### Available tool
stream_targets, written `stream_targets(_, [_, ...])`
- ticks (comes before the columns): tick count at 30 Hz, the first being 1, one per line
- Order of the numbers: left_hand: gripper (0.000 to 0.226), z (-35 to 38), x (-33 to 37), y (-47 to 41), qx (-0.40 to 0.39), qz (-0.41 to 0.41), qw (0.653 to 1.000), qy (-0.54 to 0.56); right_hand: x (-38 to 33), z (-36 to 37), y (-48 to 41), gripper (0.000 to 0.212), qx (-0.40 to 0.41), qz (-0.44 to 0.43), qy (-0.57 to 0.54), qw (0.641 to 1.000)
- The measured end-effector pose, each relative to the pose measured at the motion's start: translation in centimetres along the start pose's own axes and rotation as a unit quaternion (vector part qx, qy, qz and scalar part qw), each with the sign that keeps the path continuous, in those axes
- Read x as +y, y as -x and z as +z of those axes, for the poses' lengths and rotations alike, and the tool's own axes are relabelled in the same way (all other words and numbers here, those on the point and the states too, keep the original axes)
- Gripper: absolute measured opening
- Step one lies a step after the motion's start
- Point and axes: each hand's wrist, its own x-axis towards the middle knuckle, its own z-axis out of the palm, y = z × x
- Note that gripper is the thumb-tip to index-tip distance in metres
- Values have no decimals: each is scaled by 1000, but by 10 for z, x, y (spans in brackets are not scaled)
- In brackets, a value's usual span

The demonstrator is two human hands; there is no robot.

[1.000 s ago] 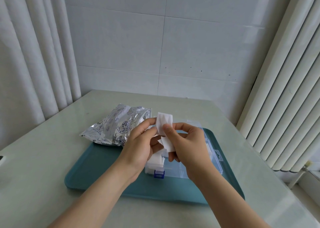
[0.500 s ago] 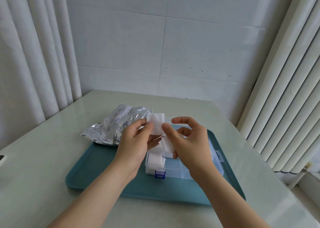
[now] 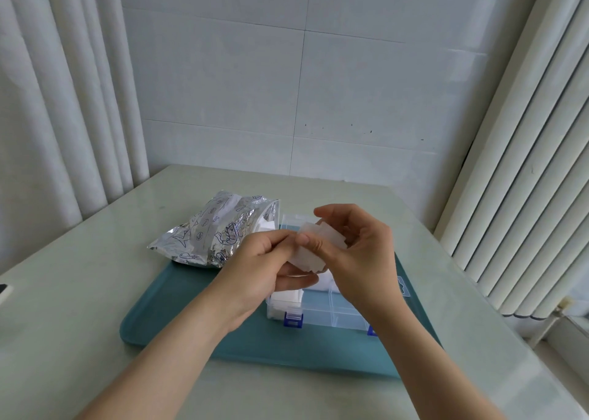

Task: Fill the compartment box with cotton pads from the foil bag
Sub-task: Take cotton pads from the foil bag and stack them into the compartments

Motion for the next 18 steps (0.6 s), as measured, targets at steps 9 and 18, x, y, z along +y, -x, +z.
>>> stream_targets(9, [34,3,2,1,-55,-22,993,103,5,3,-1,22,30,4,25,999])
stream_targets(18, [31,-2,1,-4,45,16,996,78,12,4,-2,22,33,-32,156,987])
